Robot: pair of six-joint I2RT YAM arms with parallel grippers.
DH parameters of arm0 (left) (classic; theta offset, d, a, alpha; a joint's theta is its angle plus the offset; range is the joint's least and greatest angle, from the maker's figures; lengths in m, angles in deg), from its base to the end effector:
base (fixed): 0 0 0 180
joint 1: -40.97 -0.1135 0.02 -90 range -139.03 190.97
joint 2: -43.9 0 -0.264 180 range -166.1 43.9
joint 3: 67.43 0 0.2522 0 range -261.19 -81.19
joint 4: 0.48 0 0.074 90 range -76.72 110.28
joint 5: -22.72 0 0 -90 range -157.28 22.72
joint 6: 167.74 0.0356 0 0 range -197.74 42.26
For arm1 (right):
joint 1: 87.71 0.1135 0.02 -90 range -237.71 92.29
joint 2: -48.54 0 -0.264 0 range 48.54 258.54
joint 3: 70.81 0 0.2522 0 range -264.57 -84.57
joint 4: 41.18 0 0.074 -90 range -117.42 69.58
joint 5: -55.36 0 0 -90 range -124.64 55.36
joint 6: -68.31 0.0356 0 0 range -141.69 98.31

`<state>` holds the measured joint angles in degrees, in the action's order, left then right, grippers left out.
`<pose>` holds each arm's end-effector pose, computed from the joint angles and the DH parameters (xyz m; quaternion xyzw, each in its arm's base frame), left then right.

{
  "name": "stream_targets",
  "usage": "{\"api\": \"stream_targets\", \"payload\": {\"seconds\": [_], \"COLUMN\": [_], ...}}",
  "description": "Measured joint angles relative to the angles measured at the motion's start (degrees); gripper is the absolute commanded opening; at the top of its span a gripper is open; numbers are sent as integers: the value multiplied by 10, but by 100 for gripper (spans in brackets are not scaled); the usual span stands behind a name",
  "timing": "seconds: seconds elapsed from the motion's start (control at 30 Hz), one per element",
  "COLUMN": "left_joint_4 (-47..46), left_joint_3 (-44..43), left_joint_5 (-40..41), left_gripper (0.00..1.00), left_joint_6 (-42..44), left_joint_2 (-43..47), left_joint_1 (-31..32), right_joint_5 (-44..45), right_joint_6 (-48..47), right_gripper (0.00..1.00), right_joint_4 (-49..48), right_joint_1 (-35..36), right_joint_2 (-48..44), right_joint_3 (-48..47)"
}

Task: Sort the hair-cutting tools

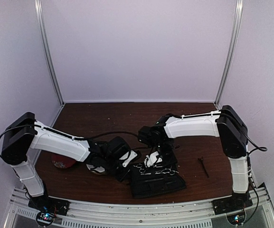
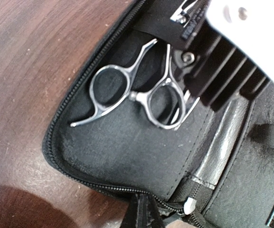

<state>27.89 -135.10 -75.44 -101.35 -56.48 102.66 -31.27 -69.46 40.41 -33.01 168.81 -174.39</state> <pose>0.1533 -0.2952 0.1413 0.3319 0.9072 -0.2194 0.1365 0.2206 0.3080 0.1607 0.7787 -0.6226 0.0336 0.0703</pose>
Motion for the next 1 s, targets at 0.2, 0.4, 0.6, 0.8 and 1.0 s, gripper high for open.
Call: {"api": "stream_targets", "payload": {"seconds": [0.2,0.4,0.6,0.8,1.0], "left_joint_4": [1,1,1,0,-1], "left_joint_3": [-2,-2,-6,10,33], "left_joint_5": [-4,-5,-5,5,18], "left_gripper": [0,0,0,1,8], "left_joint_6": [0,0,0,1,5], "left_joint_2": [-2,-2,-4,20,92], "left_joint_1": [-2,-2,-2,-2,-2], "right_joint_5": [-11,-17,-22,-23,-30], "right_joint_6": [0,2,21,35,48], "right_gripper": [0,0,8,23,29], "right_joint_4": [-1,-4,-4,-16,-43], "right_joint_1": [5,10,10,12,4], "right_joint_2": [11,12,12,4,-51], "right_joint_3": [-21,-23,-23,-11,35]}}
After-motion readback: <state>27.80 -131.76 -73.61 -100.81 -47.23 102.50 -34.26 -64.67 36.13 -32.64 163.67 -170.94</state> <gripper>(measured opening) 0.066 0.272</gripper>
